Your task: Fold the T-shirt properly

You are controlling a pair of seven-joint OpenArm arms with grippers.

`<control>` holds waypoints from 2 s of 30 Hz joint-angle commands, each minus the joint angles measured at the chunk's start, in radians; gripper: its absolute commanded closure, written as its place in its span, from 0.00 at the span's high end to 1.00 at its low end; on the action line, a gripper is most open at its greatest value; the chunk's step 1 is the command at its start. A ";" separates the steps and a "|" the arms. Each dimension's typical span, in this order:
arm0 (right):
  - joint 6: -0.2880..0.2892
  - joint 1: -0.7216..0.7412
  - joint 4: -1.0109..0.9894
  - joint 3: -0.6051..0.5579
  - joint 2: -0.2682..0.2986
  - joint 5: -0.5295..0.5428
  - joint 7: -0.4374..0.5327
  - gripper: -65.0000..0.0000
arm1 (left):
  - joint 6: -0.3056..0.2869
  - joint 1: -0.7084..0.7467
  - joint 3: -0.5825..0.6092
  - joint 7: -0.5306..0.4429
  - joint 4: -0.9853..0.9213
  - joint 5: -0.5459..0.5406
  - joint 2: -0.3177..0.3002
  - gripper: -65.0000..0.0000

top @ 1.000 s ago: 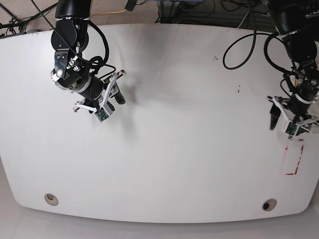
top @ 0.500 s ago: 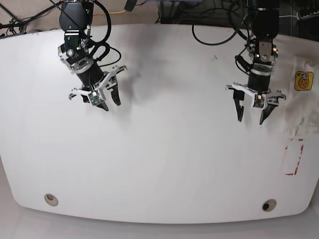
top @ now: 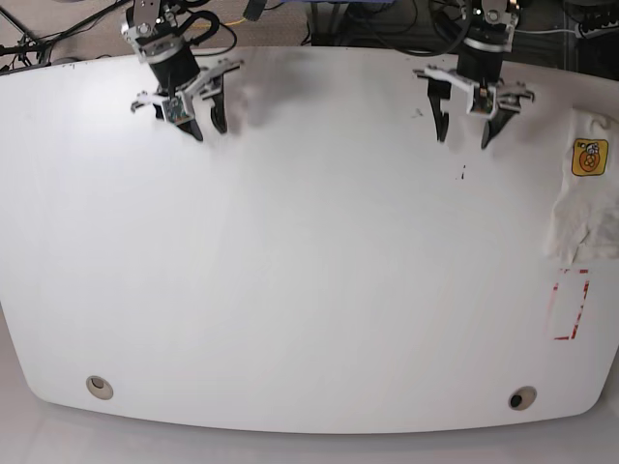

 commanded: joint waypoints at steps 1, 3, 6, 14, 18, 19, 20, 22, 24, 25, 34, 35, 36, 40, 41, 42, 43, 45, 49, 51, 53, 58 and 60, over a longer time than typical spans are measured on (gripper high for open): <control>0.001 -0.078 0.046 0.003 0.000 0.015 0.043 0.35 | 0.003 0.083 -0.005 -0.032 0.051 -0.006 0.014 0.57; 0.001 -0.135 0.052 0.003 -0.012 0.015 0.063 0.35 | 0.004 0.149 -0.005 -0.032 0.059 -0.006 0.014 0.57; 0.002 -0.242 0.046 0.003 -0.026 0.015 0.137 0.35 | 0.006 0.256 -0.005 -0.032 0.059 -0.008 0.014 0.57; 0.007 -0.454 -0.051 -0.003 -0.017 0.147 0.230 0.35 | 0.006 0.449 0.002 -0.032 -0.010 -0.011 0.016 0.57; 0.005 -0.451 -0.195 -0.047 0.019 0.154 0.234 0.35 | 0.006 0.440 0.002 -0.032 -0.159 -0.011 0.009 0.57; 0.002 -0.442 -0.224 -0.058 0.029 0.158 0.234 0.34 | 0.006 0.429 0.003 -0.032 -0.194 -0.011 0.009 0.57; 0.001 -0.428 -0.267 -0.069 0.046 0.161 0.234 0.34 | 0.004 0.405 0.003 -0.034 -0.239 -0.011 0.008 0.57; -0.001 -0.379 -0.355 -0.090 0.065 0.156 0.234 0.34 | 0.003 0.337 0.003 -0.034 -0.339 -0.011 0.008 0.57; -0.001 -0.330 -0.445 -0.095 0.063 0.154 0.232 0.34 | 0.003 0.267 0.003 -0.034 -0.437 -0.011 0.008 0.57; -0.001 -0.307 -0.487 -0.095 0.058 0.154 0.232 0.34 | 0.003 0.235 0.003 -0.034 -0.487 -0.011 0.008 0.57; -0.001 -0.048 -0.932 -0.098 0.058 0.153 0.227 0.34 | 0.003 -0.081 0.003 -0.029 -0.978 -0.005 0.008 0.57; -0.001 -0.021 -0.975 -0.098 0.060 0.151 0.227 0.34 | 0.003 -0.108 0.003 -0.029 -1.029 -0.005 0.008 0.57; -0.001 0.002 -1.008 -0.098 0.062 0.151 0.227 0.34 | 0.003 -0.137 0.003 -0.029 -1.073 -0.005 0.008 0.57; -0.022 0.089 -1.157 -0.098 0.072 0.151 0.227 0.34 | 0.003 -0.276 0.003 -0.029 -1.304 -0.005 0.008 0.57; -0.036 0.104 -1.185 -0.100 0.074 0.151 0.227 0.34 | 0.003 -0.309 0.003 -0.029 -1.356 -0.005 0.006 0.57; -0.047 0.115 -1.205 -0.101 0.074 0.150 0.227 0.34 | 0.003 -0.336 0.003 -0.029 -1.399 -0.005 0.006 0.57; -0.061 0.130 -1.222 -0.112 0.074 0.150 0.227 0.34 | 0.003 -0.365 0.003 -0.029 -1.451 -0.005 -0.001 0.57; -0.081 0.149 -1.245 -0.140 0.074 0.150 0.227 0.34 | 0.003 -0.404 0.003 -0.029 -1.512 -0.005 -0.012 0.57; -0.168 0.193 -1.303 -0.209 0.074 0.150 0.226 0.34 | 0.006 -0.493 0.003 -0.029 -1.626 -0.005 -0.018 0.57; -0.211 0.221 -1.351 -0.235 0.074 0.150 0.226 0.34 | 0.006 -0.522 0.003 -0.029 -1.675 -0.005 -0.018 0.57; -0.236 0.245 -1.387 -0.253 0.074 0.150 0.226 0.34 | 0.006 -0.548 0.003 -0.028 -1.710 -0.005 -0.020 0.57; -0.294 0.302 -1.476 -0.294 0.071 0.150 0.226 0.35 | 0.003 -0.614 0.020 0.023 -1.767 -0.005 -0.021 0.57; -0.320 0.322 -1.506 -0.316 0.069 0.153 0.226 0.35 | 0.003 -0.617 0.034 0.052 -1.759 -0.005 -0.021 0.57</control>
